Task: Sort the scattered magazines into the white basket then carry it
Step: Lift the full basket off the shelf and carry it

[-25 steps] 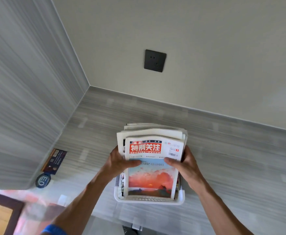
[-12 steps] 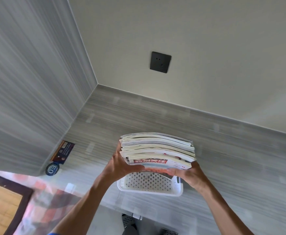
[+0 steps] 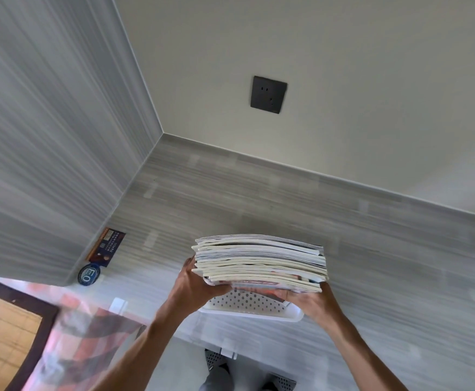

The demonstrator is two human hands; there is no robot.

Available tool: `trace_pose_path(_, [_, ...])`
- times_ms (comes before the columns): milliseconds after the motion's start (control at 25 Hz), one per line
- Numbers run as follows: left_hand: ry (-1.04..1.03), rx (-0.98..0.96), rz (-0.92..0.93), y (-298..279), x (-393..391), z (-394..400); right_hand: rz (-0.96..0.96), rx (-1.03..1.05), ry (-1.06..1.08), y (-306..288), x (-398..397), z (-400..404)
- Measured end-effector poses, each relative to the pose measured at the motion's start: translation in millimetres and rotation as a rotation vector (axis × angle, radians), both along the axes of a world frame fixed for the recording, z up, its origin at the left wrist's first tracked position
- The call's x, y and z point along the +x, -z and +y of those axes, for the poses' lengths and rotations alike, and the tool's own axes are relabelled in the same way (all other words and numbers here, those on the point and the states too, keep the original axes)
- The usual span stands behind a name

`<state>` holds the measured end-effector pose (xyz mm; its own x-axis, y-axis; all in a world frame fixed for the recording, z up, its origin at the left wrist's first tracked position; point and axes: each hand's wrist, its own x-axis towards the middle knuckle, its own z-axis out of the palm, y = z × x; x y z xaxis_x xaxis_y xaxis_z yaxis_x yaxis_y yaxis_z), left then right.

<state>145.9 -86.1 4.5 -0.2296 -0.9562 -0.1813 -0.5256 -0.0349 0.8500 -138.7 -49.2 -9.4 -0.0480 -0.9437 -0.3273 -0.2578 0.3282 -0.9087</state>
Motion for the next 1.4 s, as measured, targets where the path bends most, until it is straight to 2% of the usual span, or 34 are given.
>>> trace_pose_path(200, [-0.062, 0.05, -0.038, 5, -3, -7, 0.08, 0.008, -0.033, -5, -1, -6])
trace_pose_path(320, [-0.107, 0.138, 0.025, 3, -7, -10, 0.089, 0.024, -0.058, -4, -1, -11])
trace_pose_path(520, [-0.213, 0.168, 0.058, -4, -16, -10, 0.07, 0.081, -0.109, -7, -2, -26])
trace_pose_path(680, [-0.382, 0.192, 0.092, -4, -10, 15, 0.042, 0.171, -0.156, -14, 8, -41])
trace_pose_path(920, [-0.64, 0.135, 0.132, -25, 60, 32, -0.029, 0.123, -0.374, -55, 100, -89])
trace_pose_path(1040, [-0.809, 0.109, 0.231, -30, 111, 34, -0.049, 0.113, -0.491, -66, 168, -124])
trace_pose_path(1400, [-1.083, 0.062, 0.289, -16, 234, 2, 0.123, 0.214, -0.645, -61, 348, -226])
